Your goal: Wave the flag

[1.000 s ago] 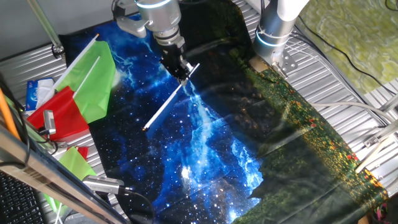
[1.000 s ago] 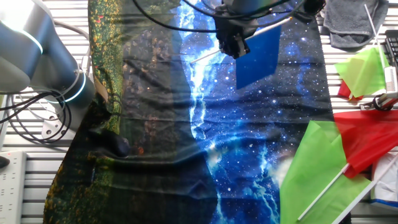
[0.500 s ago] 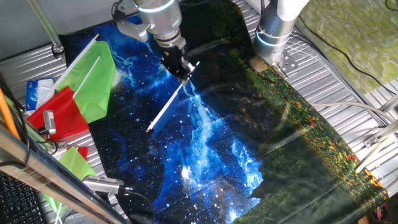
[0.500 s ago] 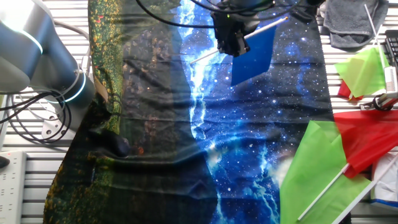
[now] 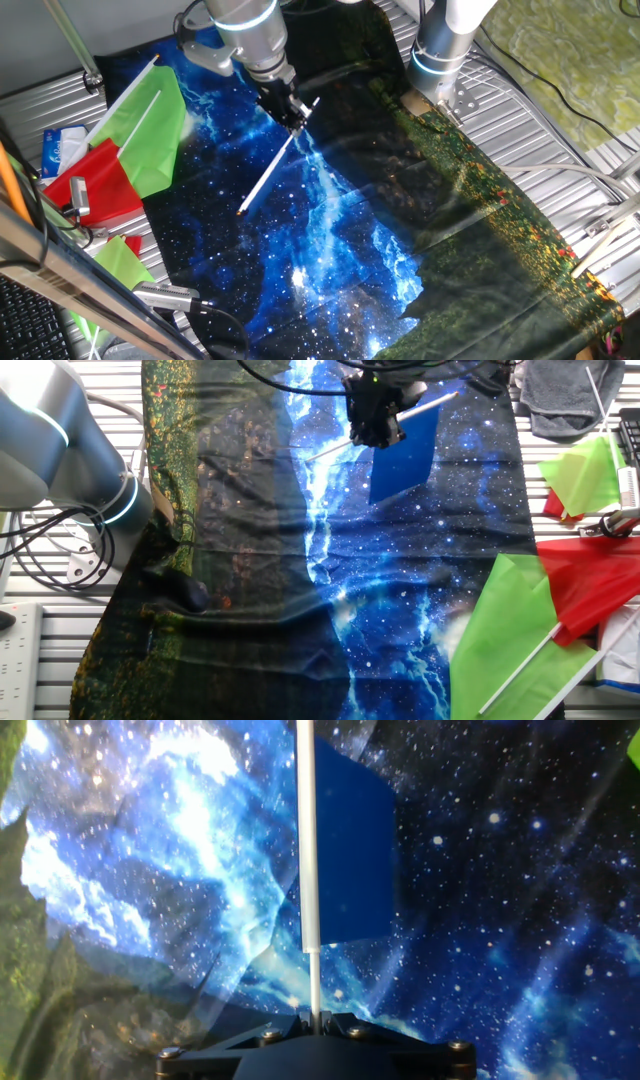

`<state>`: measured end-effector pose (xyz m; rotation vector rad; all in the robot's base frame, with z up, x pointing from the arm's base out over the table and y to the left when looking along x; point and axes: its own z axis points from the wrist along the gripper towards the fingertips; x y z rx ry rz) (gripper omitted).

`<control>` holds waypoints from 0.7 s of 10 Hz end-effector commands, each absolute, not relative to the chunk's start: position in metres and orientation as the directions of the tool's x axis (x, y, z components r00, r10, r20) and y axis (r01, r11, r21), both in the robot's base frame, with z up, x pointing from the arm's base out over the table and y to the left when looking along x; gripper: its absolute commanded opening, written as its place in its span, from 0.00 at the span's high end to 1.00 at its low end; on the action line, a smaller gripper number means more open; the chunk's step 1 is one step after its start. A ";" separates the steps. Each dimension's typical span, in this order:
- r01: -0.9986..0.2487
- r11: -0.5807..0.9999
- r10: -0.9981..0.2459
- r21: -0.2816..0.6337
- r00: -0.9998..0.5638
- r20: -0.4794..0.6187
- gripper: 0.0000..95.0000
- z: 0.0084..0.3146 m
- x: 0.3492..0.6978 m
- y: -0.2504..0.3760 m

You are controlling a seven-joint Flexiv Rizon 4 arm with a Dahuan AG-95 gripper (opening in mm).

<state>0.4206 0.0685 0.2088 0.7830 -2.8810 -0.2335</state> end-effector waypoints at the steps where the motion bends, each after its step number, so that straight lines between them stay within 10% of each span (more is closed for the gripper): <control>1: -0.496 0.846 -0.519 0.197 -0.849 0.092 1.00 0.209 0.421 0.068; 7: -0.529 0.820 -0.557 0.219 -0.826 0.088 1.00 0.211 0.425 0.074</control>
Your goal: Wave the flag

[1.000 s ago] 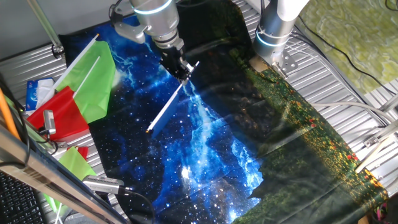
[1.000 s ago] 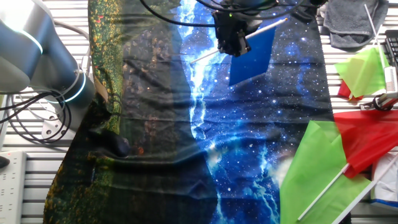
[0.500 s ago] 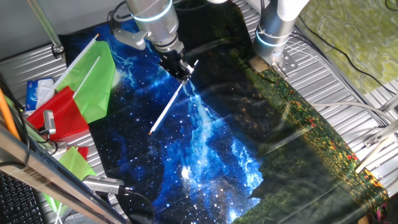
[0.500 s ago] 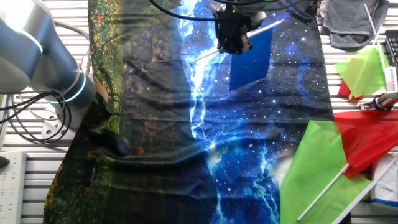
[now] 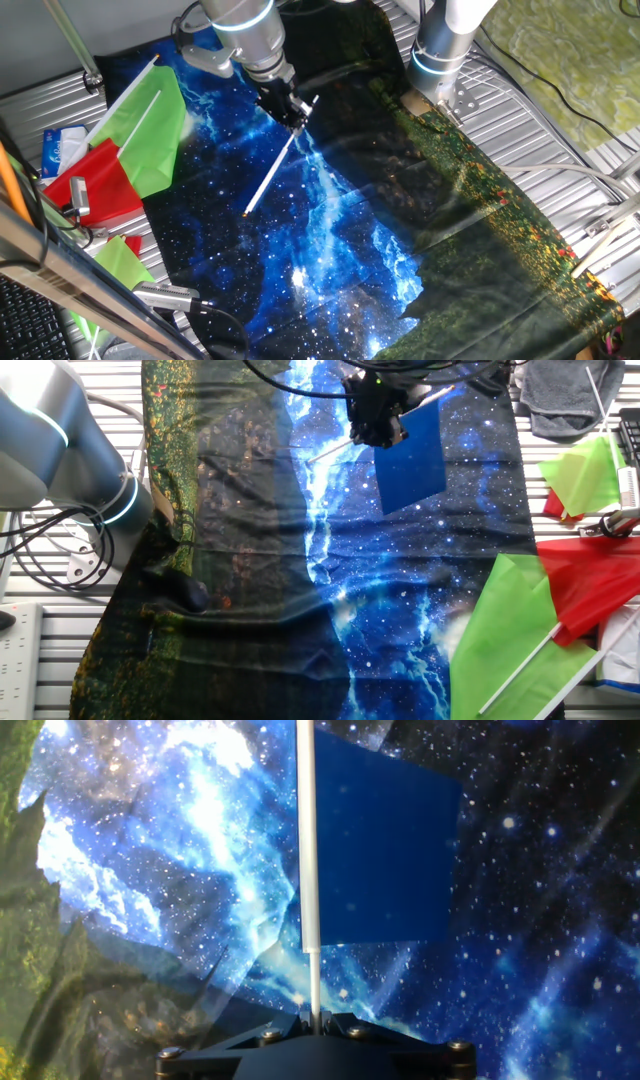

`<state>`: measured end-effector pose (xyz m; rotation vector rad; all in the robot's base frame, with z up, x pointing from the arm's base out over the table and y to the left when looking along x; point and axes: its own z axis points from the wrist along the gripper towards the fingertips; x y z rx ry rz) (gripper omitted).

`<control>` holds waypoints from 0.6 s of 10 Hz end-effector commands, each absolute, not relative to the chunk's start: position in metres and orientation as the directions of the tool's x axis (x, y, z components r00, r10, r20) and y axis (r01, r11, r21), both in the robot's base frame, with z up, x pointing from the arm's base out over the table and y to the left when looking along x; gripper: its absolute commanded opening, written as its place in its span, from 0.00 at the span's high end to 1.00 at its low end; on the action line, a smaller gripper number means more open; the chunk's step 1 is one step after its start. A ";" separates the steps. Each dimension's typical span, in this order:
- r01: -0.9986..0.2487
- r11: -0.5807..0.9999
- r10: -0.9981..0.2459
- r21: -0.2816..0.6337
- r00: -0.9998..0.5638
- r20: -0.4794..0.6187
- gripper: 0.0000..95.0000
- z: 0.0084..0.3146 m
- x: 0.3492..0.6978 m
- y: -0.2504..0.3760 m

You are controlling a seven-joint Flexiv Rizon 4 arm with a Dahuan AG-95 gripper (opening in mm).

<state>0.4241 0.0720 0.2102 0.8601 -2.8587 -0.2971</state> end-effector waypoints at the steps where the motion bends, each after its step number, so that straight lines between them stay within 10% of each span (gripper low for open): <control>1: -0.533 0.817 -0.561 0.219 -0.823 0.087 1.00 0.210 0.427 0.077; 6: -0.520 0.827 -0.548 0.212 -0.830 0.102 1.00 0.231 0.408 0.135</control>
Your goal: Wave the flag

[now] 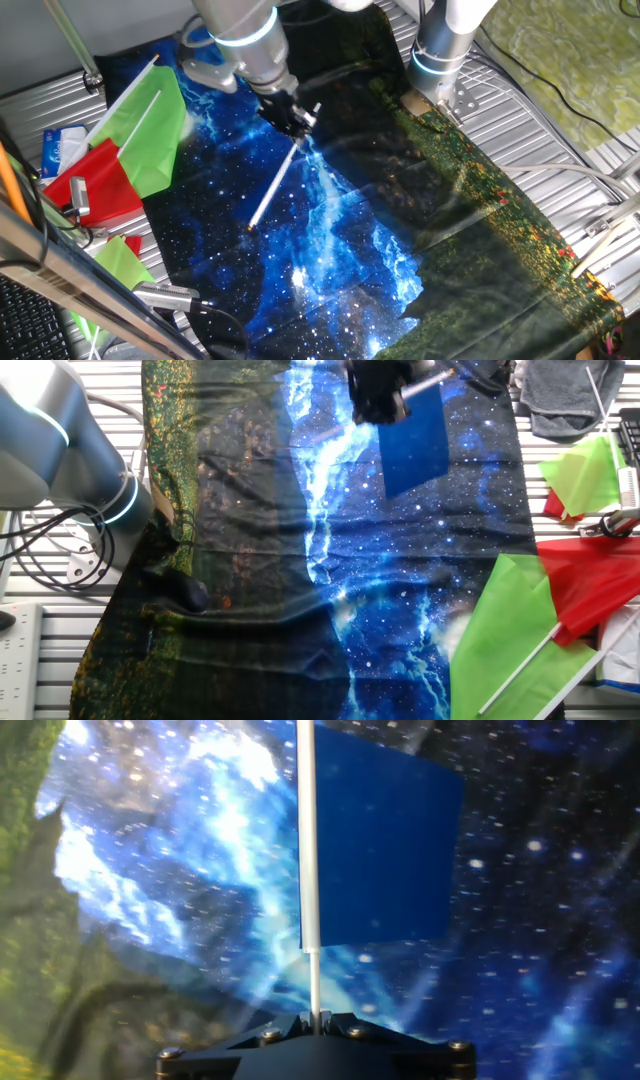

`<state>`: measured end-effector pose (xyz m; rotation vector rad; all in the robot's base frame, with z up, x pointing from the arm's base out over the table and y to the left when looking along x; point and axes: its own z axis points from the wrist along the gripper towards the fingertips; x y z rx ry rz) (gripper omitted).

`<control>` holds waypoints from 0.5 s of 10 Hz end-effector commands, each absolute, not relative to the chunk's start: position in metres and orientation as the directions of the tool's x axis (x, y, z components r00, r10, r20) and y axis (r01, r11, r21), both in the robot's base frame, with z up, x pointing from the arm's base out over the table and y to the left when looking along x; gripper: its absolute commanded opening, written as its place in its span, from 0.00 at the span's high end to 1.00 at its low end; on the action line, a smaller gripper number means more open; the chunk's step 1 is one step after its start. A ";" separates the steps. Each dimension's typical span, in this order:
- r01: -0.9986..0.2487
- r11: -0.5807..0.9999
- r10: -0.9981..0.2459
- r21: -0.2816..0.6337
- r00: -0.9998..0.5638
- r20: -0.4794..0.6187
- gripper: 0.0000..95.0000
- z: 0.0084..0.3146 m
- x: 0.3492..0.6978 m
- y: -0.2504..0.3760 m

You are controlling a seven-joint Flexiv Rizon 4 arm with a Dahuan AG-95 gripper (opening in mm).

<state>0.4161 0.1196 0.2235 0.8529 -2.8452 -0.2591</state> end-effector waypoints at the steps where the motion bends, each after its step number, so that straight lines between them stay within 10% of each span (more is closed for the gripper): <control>1: -0.505 0.838 -0.533 0.205 -0.839 0.109 1.00 0.239 0.400 0.156; 5: -0.382 0.906 -0.409 0.184 -0.902 0.141 1.00 0.266 0.375 0.226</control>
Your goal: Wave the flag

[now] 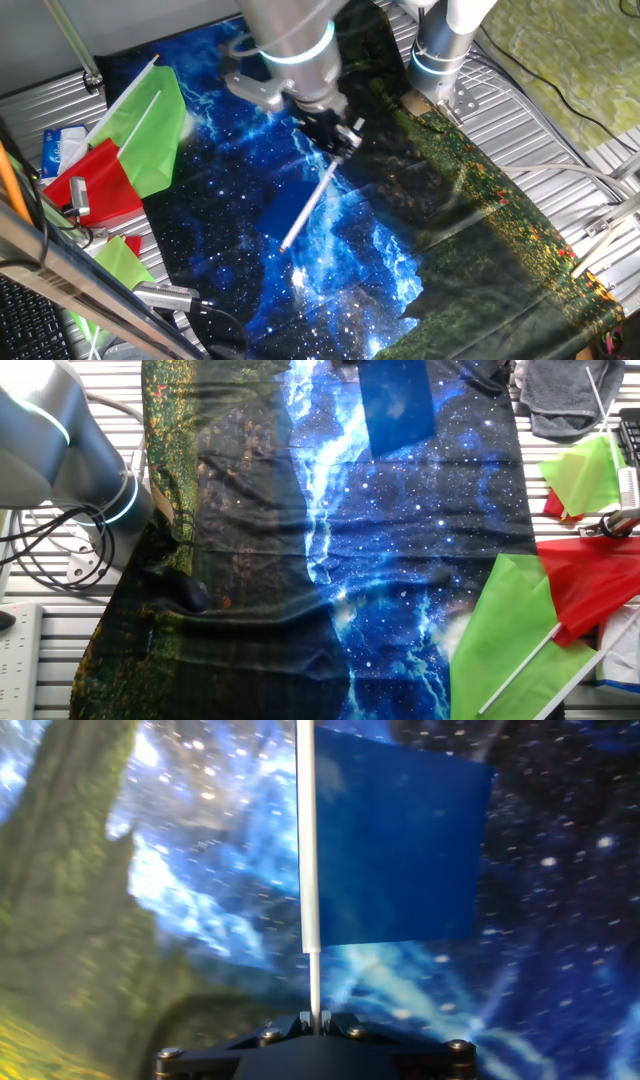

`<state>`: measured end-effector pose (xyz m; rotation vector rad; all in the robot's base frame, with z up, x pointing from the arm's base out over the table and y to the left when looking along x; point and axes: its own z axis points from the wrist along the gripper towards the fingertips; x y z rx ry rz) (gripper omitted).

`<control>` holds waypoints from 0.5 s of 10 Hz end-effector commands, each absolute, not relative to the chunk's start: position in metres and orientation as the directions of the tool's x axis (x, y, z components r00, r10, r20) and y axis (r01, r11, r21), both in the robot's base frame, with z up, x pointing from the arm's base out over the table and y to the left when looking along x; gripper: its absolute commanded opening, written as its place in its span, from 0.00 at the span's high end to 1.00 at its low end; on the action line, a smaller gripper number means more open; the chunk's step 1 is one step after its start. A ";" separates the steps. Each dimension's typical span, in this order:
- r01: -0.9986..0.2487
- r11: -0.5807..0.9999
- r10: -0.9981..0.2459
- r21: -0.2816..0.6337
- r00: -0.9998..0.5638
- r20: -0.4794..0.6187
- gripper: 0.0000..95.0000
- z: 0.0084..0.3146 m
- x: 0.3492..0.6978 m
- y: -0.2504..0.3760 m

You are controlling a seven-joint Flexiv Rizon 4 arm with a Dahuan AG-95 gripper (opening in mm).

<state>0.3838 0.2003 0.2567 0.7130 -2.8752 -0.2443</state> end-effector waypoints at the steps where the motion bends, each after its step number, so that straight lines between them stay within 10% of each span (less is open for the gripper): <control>1: -0.331 0.929 -0.357 0.168 -0.921 0.158 1.00 0.271 0.369 0.232; 5: -0.335 0.937 -0.347 0.097 -0.923 0.166 1.00 0.280 0.354 0.152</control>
